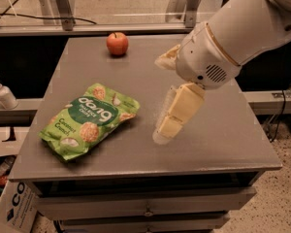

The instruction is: Move green rice chip bag near apple

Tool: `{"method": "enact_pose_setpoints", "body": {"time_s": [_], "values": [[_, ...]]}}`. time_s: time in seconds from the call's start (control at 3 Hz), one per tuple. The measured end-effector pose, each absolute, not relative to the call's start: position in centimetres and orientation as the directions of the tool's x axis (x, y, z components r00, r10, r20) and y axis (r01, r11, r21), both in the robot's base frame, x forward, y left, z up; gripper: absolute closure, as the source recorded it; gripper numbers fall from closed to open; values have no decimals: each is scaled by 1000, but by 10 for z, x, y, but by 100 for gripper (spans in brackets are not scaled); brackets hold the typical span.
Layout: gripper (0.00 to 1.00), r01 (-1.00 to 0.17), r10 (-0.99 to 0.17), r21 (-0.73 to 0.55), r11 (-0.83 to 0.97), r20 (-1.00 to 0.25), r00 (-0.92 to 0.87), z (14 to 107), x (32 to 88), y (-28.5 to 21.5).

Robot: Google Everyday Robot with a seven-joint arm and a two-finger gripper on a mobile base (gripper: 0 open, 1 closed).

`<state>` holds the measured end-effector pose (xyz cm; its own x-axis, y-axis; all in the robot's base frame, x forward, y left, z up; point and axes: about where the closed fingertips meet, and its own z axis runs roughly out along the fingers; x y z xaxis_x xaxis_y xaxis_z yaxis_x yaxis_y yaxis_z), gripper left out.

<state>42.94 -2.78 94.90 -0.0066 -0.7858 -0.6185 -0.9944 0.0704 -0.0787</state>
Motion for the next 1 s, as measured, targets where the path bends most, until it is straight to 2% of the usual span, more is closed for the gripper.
{"method": "enact_pose_setpoints", "body": {"time_s": [1.0], "values": [[0,-996,-718,-79,48,-696,20,921,439,31]]}}
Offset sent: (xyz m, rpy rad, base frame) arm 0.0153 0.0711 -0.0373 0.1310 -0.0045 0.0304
